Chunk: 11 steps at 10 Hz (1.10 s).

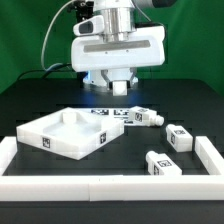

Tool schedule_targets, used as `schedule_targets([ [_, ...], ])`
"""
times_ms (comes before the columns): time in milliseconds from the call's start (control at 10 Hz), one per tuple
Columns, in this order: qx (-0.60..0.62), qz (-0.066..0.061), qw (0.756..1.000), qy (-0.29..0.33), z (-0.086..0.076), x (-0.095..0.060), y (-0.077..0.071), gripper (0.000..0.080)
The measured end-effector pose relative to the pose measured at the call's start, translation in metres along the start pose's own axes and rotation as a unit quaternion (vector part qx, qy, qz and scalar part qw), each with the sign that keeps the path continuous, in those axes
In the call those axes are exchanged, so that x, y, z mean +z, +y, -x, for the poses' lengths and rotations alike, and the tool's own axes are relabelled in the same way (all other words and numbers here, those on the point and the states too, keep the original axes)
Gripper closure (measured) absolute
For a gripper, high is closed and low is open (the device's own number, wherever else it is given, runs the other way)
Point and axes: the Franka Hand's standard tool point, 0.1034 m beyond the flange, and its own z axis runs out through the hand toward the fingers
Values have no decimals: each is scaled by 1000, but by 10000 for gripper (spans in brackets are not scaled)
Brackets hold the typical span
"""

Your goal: Assemble one leg

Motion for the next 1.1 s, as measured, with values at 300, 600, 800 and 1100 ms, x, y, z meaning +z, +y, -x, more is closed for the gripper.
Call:
schedule_targets([
  [300,-29,4,999,17,-8,-3,-8,515],
  [600,-71,6,996,48,-20,1,-47,515],
  [800,-28,-2,999,43,-14,22,-82,515],
  [1100,31,-30,998,46,-22,28,-145,515],
])
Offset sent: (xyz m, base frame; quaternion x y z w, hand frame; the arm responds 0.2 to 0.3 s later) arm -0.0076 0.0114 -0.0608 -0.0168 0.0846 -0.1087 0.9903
